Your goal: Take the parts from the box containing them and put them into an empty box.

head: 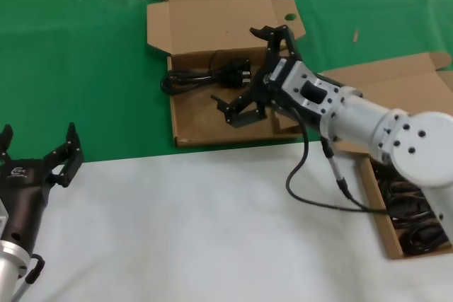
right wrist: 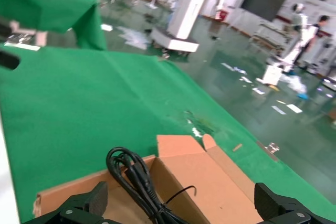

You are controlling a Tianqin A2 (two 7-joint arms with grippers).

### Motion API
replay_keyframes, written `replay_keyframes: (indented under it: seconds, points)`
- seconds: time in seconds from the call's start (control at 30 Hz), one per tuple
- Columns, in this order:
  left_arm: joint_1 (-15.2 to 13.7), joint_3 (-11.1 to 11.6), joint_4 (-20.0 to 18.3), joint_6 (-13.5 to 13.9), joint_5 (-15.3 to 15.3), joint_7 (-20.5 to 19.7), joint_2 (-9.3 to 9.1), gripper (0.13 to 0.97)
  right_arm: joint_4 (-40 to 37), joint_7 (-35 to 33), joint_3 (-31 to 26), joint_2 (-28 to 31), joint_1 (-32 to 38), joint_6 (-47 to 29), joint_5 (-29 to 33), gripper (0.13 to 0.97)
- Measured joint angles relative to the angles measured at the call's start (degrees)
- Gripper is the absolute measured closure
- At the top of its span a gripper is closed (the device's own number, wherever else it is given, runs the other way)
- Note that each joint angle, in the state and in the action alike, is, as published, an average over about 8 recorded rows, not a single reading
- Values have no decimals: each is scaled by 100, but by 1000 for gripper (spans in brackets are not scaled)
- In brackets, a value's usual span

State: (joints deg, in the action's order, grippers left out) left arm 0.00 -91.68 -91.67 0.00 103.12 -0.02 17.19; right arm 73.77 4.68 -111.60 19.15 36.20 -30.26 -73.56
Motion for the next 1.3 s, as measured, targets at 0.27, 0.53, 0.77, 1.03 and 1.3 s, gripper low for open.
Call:
replay_keyframes:
  seconds: [0.27,0.53,0.77,1.03,1.3]
  points:
    - [0,0,0,0,0,2,0,418,308,-79,344,-34,-626,521,-508,129]
    - [0,0,0,0,1,3,0,273,615,-160,685,-67,-1244,1037,-1013,129]
    - [0,0,0,0,1,1,0,185,881,-229,981,-97,-1782,1488,-1453,129]
    - [0,0,0,0,1,1,0,134,1192,-311,1327,-131,-2412,2016,-1969,129]
    - [0,0,0,0,1,1,0,132,1497,-391,1669,-165,-3033,2530,-2472,129]
